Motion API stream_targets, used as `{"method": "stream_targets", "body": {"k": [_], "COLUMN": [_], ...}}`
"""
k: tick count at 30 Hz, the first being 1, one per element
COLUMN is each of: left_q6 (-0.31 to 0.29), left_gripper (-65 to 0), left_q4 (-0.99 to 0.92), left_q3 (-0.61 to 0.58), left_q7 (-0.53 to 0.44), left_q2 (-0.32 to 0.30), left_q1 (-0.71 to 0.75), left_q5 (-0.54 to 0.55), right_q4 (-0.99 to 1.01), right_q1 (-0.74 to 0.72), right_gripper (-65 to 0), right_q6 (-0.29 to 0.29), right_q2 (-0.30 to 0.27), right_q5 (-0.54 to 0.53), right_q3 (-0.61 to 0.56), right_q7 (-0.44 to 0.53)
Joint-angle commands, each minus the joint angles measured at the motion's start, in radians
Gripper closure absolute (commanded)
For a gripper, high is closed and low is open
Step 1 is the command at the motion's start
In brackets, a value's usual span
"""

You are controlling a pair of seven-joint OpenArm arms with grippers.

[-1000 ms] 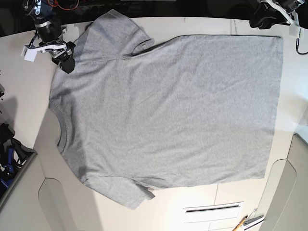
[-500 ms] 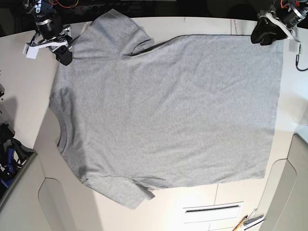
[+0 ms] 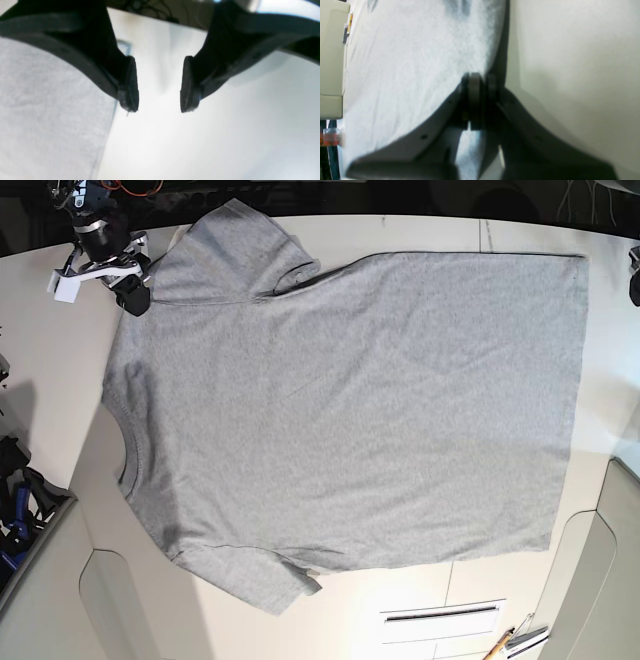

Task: Fold the T-shirt properly
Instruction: 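Move both grippers down to the shirt's side edge corners, then grasp the side edge with both grippers and fold it over the shirt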

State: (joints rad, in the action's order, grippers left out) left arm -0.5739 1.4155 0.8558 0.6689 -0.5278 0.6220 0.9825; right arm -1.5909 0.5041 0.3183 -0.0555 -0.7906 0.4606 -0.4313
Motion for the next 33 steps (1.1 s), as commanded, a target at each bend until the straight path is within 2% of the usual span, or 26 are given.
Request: {"method": "stream_targets", "body": {"k": [1,4,9,13,24,27,30,33], "left_q6": [-0.006,-0.01,-0.067,-0.068,-0.078,-0.082,-0.124,-0.124], "left_gripper": [-30.3,-30.3,-30.3,-30.3,-30.3,-30.3,-30.3,-30.3], "left_q4": [-0.028,-0.127,-0.235,-0.241,-0.24,-0.24,-0.24,-0.24], "left_q3": [0.01,0.01,0.004,-0.02,-0.222,-0.236,-0.236,-0.236], "left_q7": [-0.013,0.02,0.099,0.133,0.167,0.196,0.254,0.287], "left_q2": [-0.021,-0.02,-0.009,0.007,0.007,0.007,0.007,0.007], "left_q1": [0.006,0.006,0.006,0.006,-0.046,-0.045,-0.04,-0.037], "left_q5": [0.039,0.111,0.27,0.32,0.319,0.315,0.316,0.315], "right_q4": [-0.011,-0.011,-0.011,-0.011,-0.011,-0.011,-0.011,-0.011], "right_q1": [0.006,0.006,0.006,0.006,0.006,0.006,0.006,0.006], "right_gripper": [0.0,0.0,0.0,0.0,0.0,0.0,0.0,0.0], "right_q6": [0.002,0.002,0.002,0.002,0.002,0.002,0.002,0.002], "right_q2": [-0.008,-0.008,-0.008,-0.008,-0.008,-0.008,-0.008,-0.008], "right_q5": [0.005,0.006,0.005,0.005,0.006,0.005,0.005,0.005], "right_q3": [0.003,0.003,0.003,0.003,0.003,0.003,0.003,0.003], "right_q7": [0.001,0.001,0.0,0.0,0.0,0.001,0.0,0.0]}}
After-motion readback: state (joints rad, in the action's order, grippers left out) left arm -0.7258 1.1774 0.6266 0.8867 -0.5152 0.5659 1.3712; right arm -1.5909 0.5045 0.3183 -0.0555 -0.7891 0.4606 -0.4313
